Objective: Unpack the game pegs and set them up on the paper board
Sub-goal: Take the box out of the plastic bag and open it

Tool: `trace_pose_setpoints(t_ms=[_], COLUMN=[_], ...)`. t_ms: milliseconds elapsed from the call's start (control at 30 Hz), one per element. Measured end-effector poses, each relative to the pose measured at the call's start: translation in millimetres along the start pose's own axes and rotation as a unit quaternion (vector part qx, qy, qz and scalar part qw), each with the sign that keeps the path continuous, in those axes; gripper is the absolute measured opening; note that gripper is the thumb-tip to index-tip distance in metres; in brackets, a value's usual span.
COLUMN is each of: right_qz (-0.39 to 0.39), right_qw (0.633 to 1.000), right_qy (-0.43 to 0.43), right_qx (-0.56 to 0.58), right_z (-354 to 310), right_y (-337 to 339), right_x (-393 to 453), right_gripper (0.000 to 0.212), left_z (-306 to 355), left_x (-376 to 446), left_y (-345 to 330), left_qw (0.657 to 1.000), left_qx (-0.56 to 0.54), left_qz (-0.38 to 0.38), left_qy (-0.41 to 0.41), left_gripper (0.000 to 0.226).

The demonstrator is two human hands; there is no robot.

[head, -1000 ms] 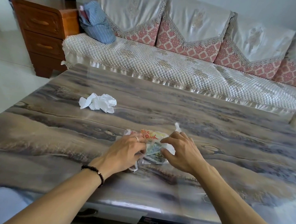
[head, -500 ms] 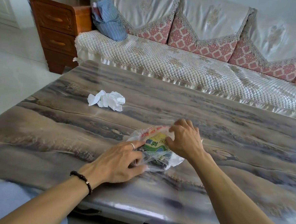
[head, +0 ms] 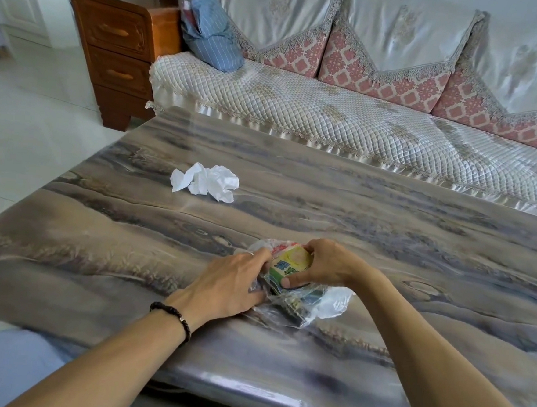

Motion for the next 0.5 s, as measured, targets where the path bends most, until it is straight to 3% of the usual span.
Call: trace_pose_setpoints(t_ms=[100, 200, 367, 500], right_qz=[-0.045, -0.057, 0.005, 0.104], right_qw=[0.991, 0.958, 0.863, 0.808], right_qy=[-0.005, 0.005, 0.016, -0.038], right_qx=[0.125, 0.282, 0.506, 0.578], right_z=[0, -4, -24, -53], right_y=[-2, -7, -8, -14], right_x=[1, 0, 19, 52], right_gripper=[0.040, 0.029, 0.030, 0.042], left_z=[-6, -11, -53, -96], left_x=[-1, -4, -15, -22], left_y=[-1, 6, 25, 36], left_qw=[1.000, 0.999, 0.982, 0.957], left_qx=[-0.017, 0.010, 0.133, 0.259], left_qz=[0.003, 0.048, 0.137, 0.130], left_qy=[-0.001, -0.015, -0.001, 0.008], left_gripper=[0.063, 0.077, 0.071, 0.045])
Point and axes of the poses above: each hand's wrist, its own x-axis towards the middle knuckle, its own y-axis out of the back of the hand, z = x × y, the point moved 1 cm from there along x, towards the middle knuckle, and after that the axes turned 6 degrees about -y, right-handed, at the moved point
